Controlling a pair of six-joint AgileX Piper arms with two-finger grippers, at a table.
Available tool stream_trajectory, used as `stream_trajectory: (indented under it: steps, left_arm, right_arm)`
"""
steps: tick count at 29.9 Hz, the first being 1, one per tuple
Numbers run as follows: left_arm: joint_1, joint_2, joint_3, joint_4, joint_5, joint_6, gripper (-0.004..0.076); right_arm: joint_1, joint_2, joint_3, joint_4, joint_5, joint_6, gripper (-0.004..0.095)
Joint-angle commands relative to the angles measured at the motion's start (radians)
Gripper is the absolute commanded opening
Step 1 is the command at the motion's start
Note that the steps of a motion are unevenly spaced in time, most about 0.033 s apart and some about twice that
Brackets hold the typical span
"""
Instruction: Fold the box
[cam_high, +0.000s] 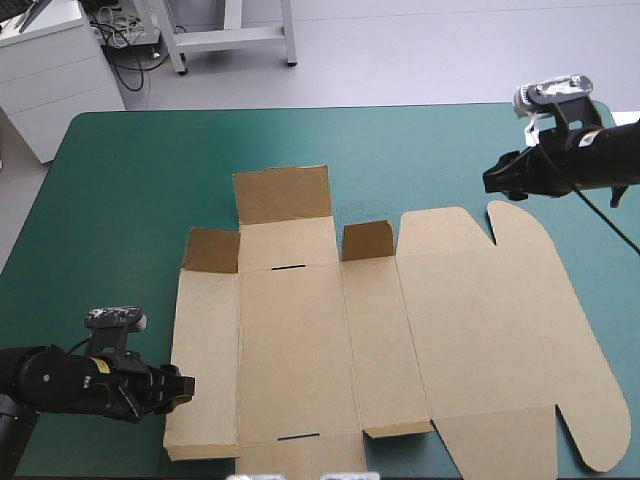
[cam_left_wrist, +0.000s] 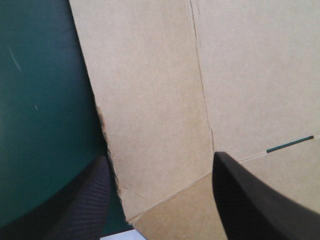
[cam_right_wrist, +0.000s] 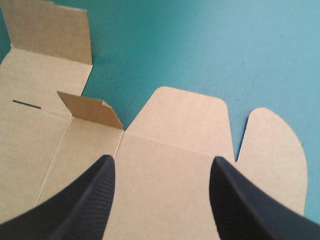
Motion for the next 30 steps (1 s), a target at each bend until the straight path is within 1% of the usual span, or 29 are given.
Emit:
stream_trajectory:
  steps: [1,6,11,19,22,26,30]
  left_arm:
    - [0.0,-0.001,-0.008,-0.008,0.058,-0.039,0.0432]
    - [0.0,0.017,0.033,0.013,0.058,-0.06,0.0432]
    - [0.0,0.081,0.051,0.047,0.056,-0.07,0.0432]
    - [0.0,0.198,0.053,0.095,0.013,-0.07,0.0432]
    - [0.0,0.241,0.053,0.027,-0.041,-0.052,0.0432]
    - [0.0,0.296,0.064,-0.09,-0.071,0.034,0.0432]
    - [0.0,0.34,0.114,-0.245,-0.108,0.134,0.0432]
  right_arm:
    - [-0.007,-0.055,0.047,0.035,0.002,-0.013,0.0538]
    - [-0.007,-0.075,0.079,0.036,0.002,-0.018,0.0537]
    - [-0.007,-0.102,0.079,0.034,-0.006,-0.018,0.0537]
    - [-0.007,-0.133,0.079,0.041,-0.004,-0.023,0.0537]
    - [-0.007,-0.144,0.079,0.043,-0.003,-0.023,0.0537]
    - [-0.007,-0.153,0.079,0.044,-0.003,-0.038,0.0537]
    - [-0.007,-0.153,0.079,0.044,0.0,-0.042,0.0536]
